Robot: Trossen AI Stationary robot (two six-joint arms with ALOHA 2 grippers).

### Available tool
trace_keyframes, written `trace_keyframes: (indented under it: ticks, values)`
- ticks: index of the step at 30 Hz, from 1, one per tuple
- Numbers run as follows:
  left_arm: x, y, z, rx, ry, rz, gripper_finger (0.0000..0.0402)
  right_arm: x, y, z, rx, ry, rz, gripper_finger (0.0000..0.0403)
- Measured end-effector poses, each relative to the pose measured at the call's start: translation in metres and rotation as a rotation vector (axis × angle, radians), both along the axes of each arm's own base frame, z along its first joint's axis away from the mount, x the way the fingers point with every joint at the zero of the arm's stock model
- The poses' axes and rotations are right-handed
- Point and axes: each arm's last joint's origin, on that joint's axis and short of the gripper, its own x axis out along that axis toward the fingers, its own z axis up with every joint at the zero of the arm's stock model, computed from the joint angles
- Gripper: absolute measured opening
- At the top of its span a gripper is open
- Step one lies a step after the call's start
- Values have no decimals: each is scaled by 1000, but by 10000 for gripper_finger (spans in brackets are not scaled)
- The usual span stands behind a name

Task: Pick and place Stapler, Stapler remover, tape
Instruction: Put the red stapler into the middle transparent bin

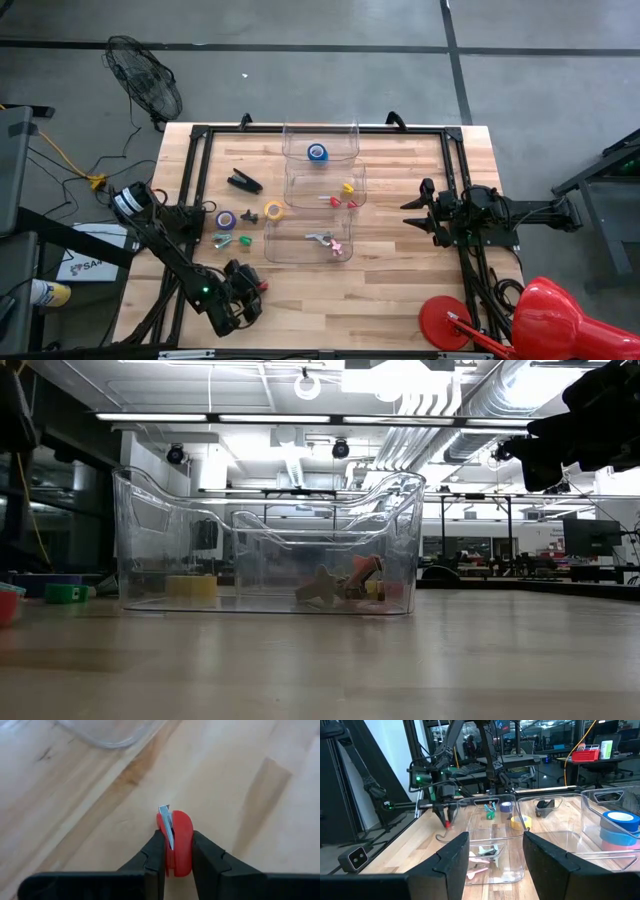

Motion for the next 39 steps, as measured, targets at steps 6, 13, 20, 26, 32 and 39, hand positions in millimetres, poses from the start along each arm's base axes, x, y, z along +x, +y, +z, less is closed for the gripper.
trace_keyframes:
  ticks: [6, 13, 20, 26, 32, 39]
  values:
    - [-6, -1, 20, -63, 2, -70, 58, 0, 0, 0, 0, -1, 0, 177]
    - [-15, 0, 52, -105, -85, -142, 58, 0, 0, 0, 0, -1, 0, 177]
    - [-20, 13, 87, -37, -231, -195, 58, 0, 0, 0, 0, -1, 0, 177]
    - [-18, 32, 113, 86, -349, -181, 58, 0, 0, 0, 0, 0, 0, 177]
    - [-8, 57, 130, 195, -375, -189, 58, 0, 0, 0, 0, -1, 0, 177]
    - [6, 92, 145, 315, -363, -186, 58, 0, 0, 0, 0, -1, 0, 177]
